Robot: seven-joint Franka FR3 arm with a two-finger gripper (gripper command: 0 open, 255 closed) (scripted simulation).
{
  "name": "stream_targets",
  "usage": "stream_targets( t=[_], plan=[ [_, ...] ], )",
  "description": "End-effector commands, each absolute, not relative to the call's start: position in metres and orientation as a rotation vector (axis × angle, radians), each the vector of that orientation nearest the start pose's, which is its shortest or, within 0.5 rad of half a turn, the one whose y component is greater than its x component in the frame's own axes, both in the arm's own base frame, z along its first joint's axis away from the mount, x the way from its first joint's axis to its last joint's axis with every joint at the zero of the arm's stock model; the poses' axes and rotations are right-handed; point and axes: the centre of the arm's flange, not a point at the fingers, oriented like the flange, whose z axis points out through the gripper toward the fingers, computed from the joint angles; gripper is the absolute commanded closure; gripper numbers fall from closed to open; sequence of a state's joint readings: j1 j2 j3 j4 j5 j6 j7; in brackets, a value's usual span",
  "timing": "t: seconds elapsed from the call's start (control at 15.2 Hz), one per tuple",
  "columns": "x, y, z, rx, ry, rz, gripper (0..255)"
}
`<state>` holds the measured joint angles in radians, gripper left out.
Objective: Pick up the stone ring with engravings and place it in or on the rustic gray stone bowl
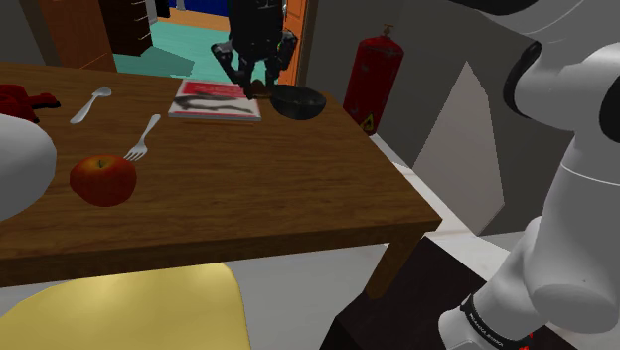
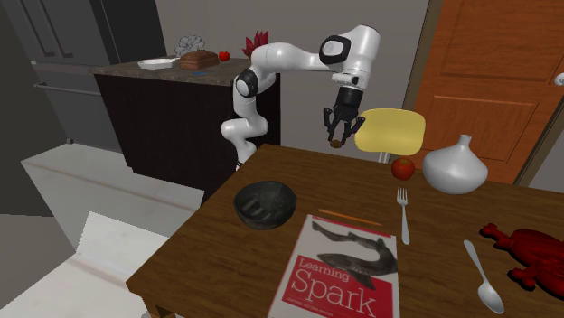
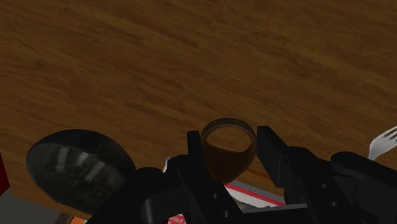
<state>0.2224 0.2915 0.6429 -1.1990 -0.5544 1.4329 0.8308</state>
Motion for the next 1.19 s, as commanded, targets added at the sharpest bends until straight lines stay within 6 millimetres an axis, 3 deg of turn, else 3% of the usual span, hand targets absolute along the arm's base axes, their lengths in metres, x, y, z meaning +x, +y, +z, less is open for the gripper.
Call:
stream_targets(
  t=[0.0, 1.12],
  plan=[
    [0.509, 0.354, 0.649, -3.365, 0.102, -0.466, 255],
    [0.634, 0.167, 0.651, -3.365, 0.102, -0.466, 255]
  ],
)
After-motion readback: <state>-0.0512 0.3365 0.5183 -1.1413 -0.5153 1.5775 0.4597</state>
